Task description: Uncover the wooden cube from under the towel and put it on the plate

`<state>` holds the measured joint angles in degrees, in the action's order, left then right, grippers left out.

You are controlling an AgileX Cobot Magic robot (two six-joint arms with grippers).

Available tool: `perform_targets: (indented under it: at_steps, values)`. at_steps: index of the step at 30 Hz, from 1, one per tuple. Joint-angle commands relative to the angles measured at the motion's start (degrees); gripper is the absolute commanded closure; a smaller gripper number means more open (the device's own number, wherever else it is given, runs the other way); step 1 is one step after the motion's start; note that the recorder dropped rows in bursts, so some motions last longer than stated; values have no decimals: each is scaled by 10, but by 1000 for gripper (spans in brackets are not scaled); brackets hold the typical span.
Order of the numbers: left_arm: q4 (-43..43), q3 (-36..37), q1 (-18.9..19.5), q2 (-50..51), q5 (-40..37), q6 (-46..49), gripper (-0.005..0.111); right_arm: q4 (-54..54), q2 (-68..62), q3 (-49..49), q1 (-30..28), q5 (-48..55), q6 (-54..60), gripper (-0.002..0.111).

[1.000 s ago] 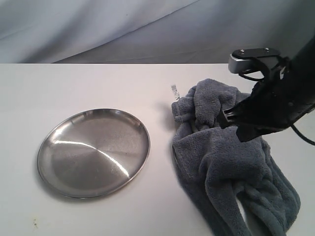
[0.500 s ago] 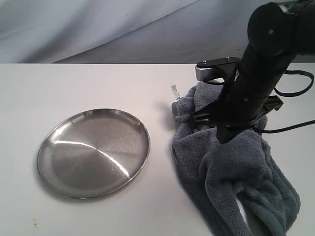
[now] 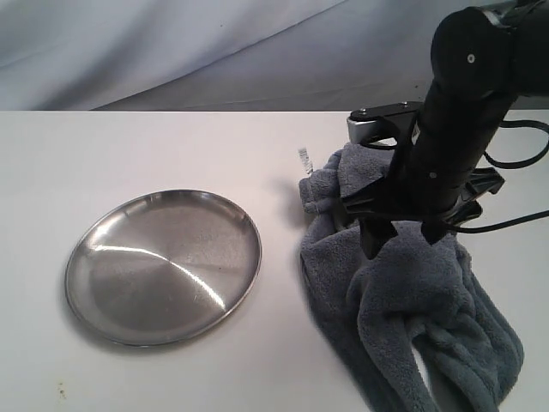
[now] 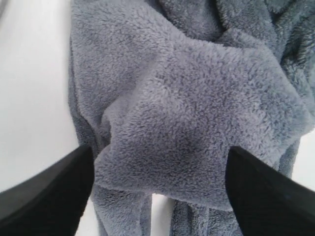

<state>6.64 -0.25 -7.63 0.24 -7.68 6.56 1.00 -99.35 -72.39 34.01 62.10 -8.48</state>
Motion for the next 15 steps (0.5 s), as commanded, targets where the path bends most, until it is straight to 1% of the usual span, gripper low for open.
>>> perform_targets:
  at_steps: [1,8,15]
  values:
    - [1,3,-3,-2,1,-1,107,-39,1,-4,3,-2,-25,39]
    - [1,3,-3,-2,1,-1,107,-42,-4,-4,3,-20,-35,39]
    - [1,3,-3,-2,1,-1,107,-43,-43,-4,3,-23,-38,39]
